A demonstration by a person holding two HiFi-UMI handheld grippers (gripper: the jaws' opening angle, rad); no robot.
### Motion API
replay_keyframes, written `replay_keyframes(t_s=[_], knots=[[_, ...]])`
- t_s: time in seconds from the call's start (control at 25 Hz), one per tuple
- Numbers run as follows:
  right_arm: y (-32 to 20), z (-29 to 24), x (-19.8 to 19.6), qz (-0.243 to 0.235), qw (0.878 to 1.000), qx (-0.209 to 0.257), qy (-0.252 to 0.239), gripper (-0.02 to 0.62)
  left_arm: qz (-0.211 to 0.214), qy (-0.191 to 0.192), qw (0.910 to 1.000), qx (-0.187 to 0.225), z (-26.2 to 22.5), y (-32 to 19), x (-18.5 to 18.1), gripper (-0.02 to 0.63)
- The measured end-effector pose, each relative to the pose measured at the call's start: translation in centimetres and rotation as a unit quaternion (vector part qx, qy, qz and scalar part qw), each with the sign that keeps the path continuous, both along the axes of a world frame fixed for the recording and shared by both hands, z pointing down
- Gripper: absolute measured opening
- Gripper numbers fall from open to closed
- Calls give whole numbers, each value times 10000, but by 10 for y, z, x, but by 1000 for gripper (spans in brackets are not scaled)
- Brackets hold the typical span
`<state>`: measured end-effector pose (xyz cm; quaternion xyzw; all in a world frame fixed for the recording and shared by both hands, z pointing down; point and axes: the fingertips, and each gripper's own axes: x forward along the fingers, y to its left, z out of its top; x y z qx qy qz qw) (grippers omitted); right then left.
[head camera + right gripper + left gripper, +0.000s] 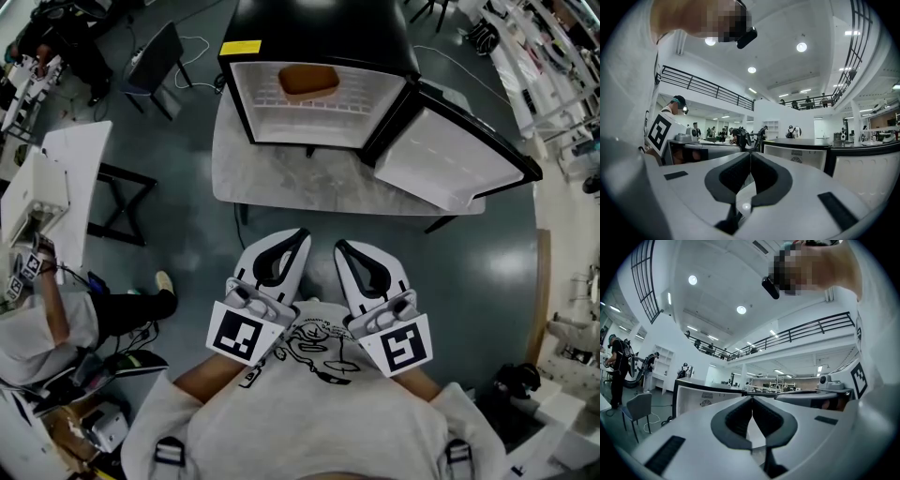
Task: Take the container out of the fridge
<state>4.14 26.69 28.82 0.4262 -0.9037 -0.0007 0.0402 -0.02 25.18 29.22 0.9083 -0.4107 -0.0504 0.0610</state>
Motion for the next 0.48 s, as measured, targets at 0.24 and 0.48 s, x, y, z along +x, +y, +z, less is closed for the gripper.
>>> replay_keyframes(t_s=[0.24,0.48], knots=[[-35,4,-15,47,10000,-28,28,28,82,5,10000,-51,5,-34,-13,17],[-65,4,-31,79,10000,-35,19,28,103,0,9999,-79,8,-66,-29,17]])
